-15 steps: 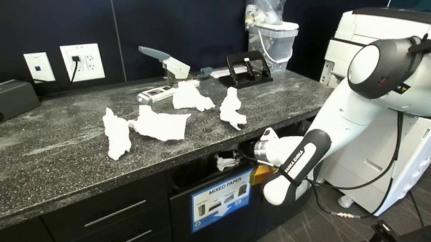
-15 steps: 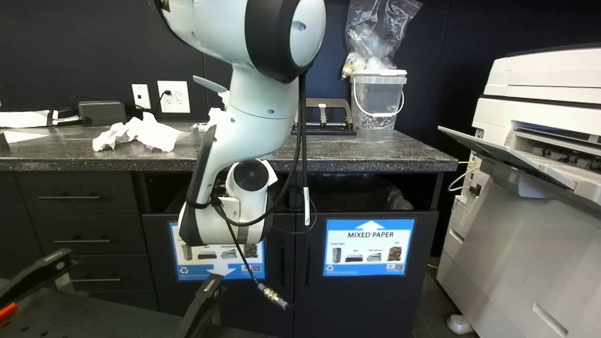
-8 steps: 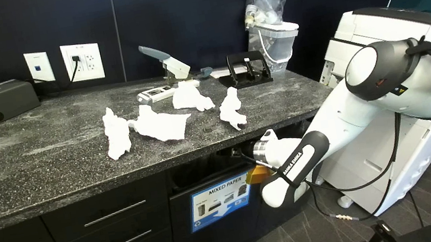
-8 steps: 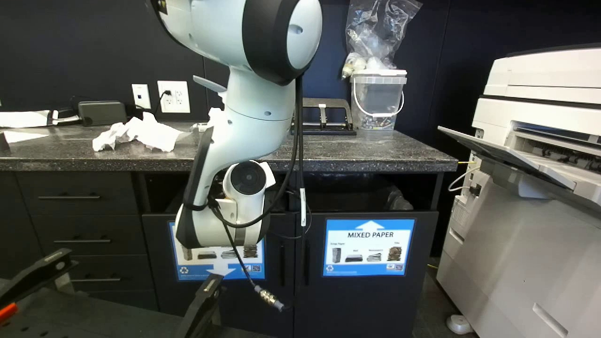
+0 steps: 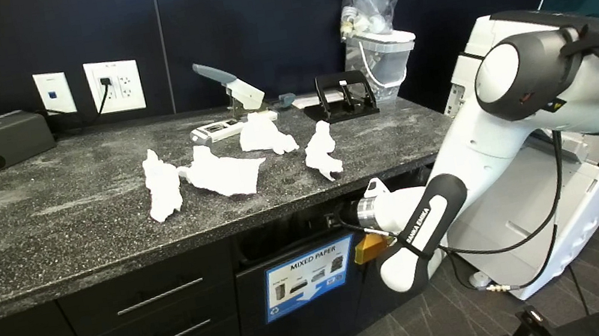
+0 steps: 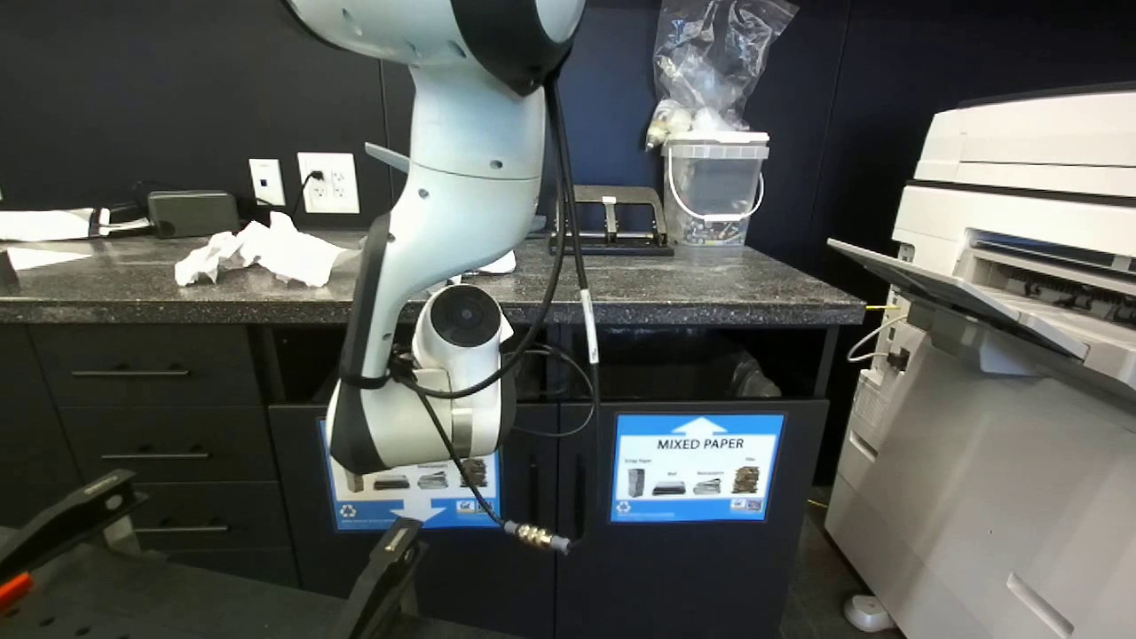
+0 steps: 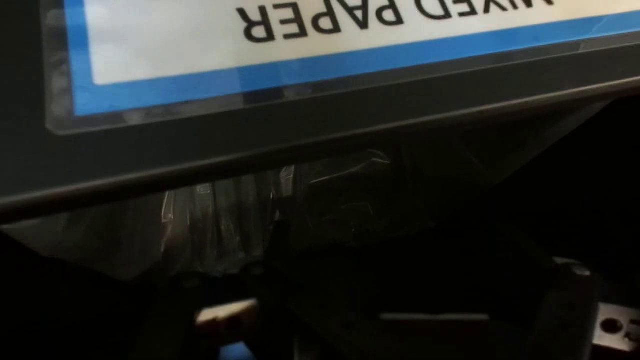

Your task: Put the tissues into the rubbish bin.

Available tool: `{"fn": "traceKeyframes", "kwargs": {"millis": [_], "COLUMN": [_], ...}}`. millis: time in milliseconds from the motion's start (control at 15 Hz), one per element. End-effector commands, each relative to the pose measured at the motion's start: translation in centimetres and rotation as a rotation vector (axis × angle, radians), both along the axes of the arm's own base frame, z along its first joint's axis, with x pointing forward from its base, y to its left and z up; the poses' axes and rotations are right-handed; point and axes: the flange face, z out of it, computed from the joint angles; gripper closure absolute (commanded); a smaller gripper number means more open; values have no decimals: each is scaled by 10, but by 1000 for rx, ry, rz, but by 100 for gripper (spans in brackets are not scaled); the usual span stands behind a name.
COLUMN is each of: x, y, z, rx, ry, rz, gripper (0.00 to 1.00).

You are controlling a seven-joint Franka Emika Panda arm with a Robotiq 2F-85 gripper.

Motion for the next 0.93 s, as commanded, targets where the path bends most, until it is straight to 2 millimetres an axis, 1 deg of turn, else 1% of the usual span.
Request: {"fn": "traceKeyframes", "kwargs": {"millis": [0, 67, 267, 533, 667, 800, 867], "x": [-29, -36, -50, -78, -91, -98, -98], "y": [3, 5, 7, -3, -5, -1, 4], "z": [45, 55, 87, 118, 135, 152, 162], "rx": [-65, -76, -124, -232, -281, -326, -346], "ry": [38, 55, 151, 307, 380, 465, 508], "rz": [55, 70, 29, -81, -142, -195, -226], "gripper": [0, 0, 0, 0, 0, 0, 0]}}
